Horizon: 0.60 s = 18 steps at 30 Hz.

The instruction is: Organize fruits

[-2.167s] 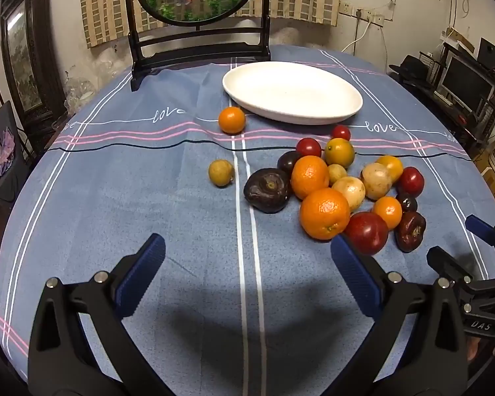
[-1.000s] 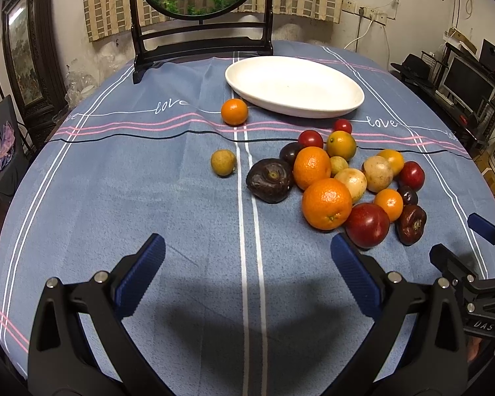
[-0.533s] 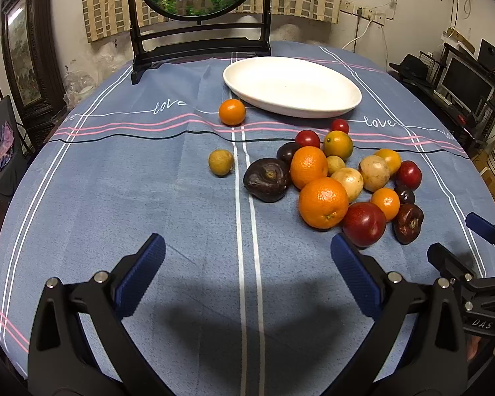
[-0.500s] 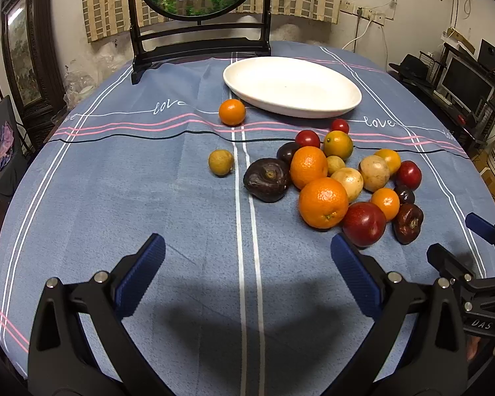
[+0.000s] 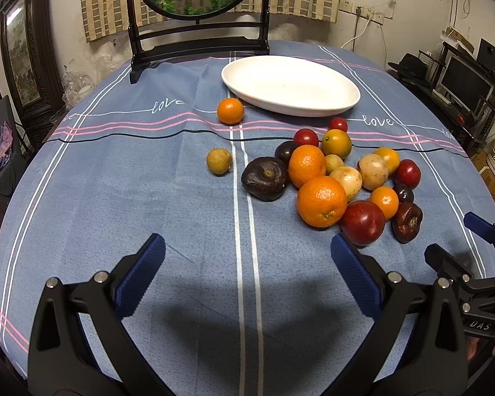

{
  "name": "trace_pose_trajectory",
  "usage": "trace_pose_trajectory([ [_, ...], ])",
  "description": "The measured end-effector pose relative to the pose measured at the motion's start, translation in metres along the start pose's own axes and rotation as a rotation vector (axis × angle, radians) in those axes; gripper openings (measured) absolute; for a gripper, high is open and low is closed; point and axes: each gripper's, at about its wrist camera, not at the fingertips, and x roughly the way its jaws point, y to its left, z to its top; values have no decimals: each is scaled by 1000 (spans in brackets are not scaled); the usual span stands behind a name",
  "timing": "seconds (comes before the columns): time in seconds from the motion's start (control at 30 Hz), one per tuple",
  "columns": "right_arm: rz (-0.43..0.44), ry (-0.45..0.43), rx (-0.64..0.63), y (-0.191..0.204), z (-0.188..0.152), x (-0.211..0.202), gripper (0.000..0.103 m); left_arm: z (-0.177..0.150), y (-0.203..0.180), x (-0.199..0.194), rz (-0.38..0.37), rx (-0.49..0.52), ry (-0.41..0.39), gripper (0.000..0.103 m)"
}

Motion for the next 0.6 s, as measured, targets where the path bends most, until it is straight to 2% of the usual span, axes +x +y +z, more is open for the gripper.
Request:
trace_pose_trajectory([
  [0.6, 1, 2, -8, 1, 1, 0, 102, 0, 0, 0, -4, 1, 5, 101],
])
